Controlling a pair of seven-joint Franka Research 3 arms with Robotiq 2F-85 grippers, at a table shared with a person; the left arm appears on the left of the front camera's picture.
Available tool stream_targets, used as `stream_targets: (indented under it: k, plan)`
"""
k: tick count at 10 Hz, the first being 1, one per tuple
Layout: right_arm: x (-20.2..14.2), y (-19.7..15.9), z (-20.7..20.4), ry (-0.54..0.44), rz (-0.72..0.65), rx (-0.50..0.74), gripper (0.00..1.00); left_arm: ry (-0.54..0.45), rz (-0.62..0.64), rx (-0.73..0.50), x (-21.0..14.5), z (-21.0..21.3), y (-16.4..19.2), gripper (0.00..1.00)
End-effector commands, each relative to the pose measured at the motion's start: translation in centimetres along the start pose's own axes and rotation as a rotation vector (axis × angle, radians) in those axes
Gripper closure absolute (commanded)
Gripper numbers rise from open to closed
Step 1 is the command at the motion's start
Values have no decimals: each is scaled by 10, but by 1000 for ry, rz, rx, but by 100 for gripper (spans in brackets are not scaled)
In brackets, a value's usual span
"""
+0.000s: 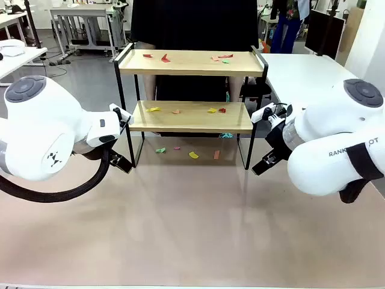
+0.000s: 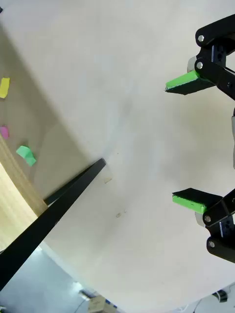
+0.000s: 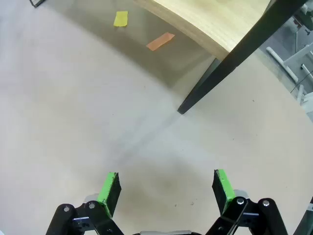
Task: Clean the shelf.
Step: Pick up the Duster handed by the human.
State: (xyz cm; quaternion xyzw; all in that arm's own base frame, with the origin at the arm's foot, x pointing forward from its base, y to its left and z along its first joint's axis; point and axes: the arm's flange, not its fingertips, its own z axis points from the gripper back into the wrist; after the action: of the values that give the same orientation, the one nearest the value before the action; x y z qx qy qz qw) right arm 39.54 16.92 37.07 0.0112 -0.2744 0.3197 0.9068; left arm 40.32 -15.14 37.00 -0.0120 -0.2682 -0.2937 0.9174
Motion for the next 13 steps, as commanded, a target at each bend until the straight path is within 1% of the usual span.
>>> stream_targets:
  k: [1, 9, 10, 11, 13]
  plan:
    - [0, 0, 0, 0, 0, 0, 0, 0, 0, 0, 0, 0, 0, 0]
    - [0, 0, 0, 0, 1, 0, 0, 0, 0, 0, 0, 0, 0, 0]
    - [16, -12, 21, -40, -9, -39, 0, -45, -13, -68, 10, 24, 6, 0]
    - [29, -25, 37, -65, -35, 3, 0, -100, -12, -43, 17, 40, 19, 0]
    - [43, -50, 70, -121, -50, 50, 0, -65, -22, -79, 31, 71, 46, 0]
